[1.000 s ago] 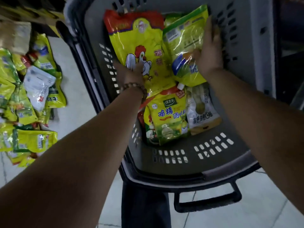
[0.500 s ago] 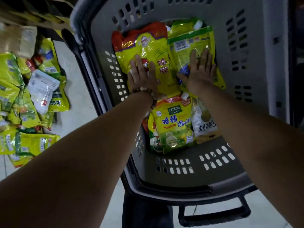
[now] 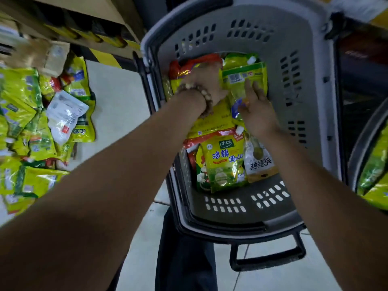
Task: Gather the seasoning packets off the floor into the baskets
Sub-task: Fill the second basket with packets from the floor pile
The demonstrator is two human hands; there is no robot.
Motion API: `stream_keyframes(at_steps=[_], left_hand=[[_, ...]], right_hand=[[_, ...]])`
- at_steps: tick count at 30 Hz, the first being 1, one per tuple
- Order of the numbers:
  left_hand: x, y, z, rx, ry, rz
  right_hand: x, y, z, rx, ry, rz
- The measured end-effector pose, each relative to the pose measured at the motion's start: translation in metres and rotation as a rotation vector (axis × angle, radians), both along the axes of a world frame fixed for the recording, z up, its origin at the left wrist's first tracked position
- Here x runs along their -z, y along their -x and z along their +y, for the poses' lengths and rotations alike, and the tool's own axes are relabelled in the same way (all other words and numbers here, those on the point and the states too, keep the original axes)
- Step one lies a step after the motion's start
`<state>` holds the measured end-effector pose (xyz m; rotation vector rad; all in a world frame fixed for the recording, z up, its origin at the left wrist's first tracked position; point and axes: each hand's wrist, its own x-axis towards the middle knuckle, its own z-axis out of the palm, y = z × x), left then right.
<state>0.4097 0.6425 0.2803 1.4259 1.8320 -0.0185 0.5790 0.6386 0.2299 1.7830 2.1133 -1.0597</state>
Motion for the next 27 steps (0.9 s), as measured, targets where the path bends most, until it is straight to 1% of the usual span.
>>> stream_keyframes(at_steps=[1,3,4,6,8,10,12,15,16,20,24,27], left_hand=[[-0.011,0.006,-0.007,-0.054,-0.084,-0.036],[-0.036,0.028,-0.034,-0.173,-0.265,-0.04],[-0.047,0.041,-0.051,-0.25,-0.312,-0.065],[-0.062,0.07,-0.087,-0.361,-0.325,-0.098],[-0.072,0.104,-0.123,-0.46,-0.336,-0.119],[-0.072,0.142,-0.158,-0.58,-0.318,-0.116],[-0.066,0.181,-0.193,-0.682,-0.271,-0.08],[-0.044,0.247,-0.248,-0.804,-0.178,-0.006],[-0.037,0.257,-0.258,-0.826,-0.148,0.005],[-0.001,0.334,-0.318,-0.963,0.017,-0.001],[0.031,0.396,-0.369,-1.048,0.118,-0.014],[0.055,0.425,-0.389,-1.028,0.193,-0.031]], right_hand=[[-0.015,0.008,-0.006,0.017,-0.013,0.052],[-0.045,0.028,-0.022,0.054,-0.059,0.164],[-0.06,0.04,-0.03,0.076,-0.093,0.212],[-0.087,0.069,-0.048,0.092,-0.165,0.295],[-0.107,0.106,-0.067,0.048,-0.19,0.34],[-0.115,0.148,-0.084,-0.03,-0.165,0.365],[-0.113,0.194,-0.102,-0.088,-0.084,0.386],[-0.091,0.272,-0.13,-0.185,0.044,0.29],[-0.084,0.283,-0.132,-0.199,0.084,0.253],[-0.036,0.371,-0.162,-0.35,0.198,0.111],[0.007,0.445,-0.188,-0.527,0.195,-0.041],[0.039,0.483,-0.198,-0.685,0.178,-0.146]])
